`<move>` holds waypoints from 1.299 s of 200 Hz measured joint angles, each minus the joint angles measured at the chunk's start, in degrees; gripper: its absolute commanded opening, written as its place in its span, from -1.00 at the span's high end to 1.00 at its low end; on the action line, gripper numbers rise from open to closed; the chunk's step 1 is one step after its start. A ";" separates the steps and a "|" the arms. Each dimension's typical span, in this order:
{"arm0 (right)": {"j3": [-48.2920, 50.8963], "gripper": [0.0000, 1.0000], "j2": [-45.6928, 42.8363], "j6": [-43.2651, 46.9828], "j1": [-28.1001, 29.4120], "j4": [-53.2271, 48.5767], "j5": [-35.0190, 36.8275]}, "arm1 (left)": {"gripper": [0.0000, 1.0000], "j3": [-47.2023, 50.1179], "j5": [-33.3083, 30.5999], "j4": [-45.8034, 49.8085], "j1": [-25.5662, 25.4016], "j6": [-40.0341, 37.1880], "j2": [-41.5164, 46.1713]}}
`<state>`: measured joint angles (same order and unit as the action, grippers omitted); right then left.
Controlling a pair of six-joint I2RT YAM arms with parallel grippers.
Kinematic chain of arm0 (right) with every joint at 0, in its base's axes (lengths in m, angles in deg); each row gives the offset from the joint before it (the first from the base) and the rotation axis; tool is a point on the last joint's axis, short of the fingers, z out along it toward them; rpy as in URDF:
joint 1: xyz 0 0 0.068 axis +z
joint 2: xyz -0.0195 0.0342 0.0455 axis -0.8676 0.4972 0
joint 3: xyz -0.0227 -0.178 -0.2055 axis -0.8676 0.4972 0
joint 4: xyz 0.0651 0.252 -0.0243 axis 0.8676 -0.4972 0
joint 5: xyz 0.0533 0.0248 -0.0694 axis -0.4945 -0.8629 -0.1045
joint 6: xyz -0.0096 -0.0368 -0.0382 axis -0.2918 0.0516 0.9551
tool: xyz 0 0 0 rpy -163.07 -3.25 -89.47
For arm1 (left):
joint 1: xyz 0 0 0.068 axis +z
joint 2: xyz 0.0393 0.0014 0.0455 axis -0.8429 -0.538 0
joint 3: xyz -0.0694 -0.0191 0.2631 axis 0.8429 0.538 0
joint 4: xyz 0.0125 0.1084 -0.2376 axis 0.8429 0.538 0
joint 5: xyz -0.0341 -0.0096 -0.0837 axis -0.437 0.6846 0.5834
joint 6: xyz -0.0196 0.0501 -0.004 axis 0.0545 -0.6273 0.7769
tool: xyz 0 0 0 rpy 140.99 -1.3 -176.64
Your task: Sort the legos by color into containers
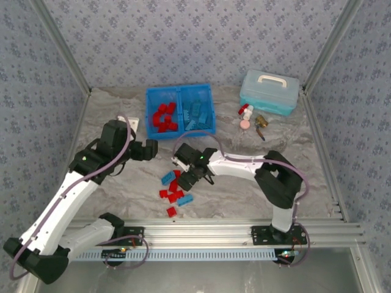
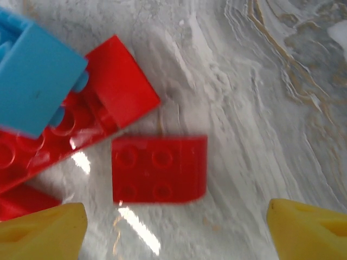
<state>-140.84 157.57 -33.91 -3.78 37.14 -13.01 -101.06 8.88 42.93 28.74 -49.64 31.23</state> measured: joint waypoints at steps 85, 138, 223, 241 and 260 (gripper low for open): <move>-1.68 0.27 4.44 -0.57 0.39 2.58 2.32 | -0.99 0.57 1.68 -1.16 1.36 2.38 -0.79; 1.68 0.24 -9.68 -2.40 -0.98 0.81 5.57 | -0.98 0.66 2.10 -1.62 1.38 2.99 -0.59; -40.33 0.20 5.99 -6.64 -8.00 1.95 6.21 | -0.98 0.85 1.01 -1.31 1.40 4.96 10.21; -50.66 0.20 16.33 -7.04 -9.11 -1.31 5.62 | -0.98 1.75 1.01 -1.16 1.40 5.55 10.99; -60.22 0.21 26.38 -7.50 -9.94 -5.64 4.72 | -0.98 3.10 1.03 -0.72 1.40 5.99 10.86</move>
<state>-201.06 183.96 -41.40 -13.73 31.51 -8.29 -97.96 9.90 42.21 30.14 -43.65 42.09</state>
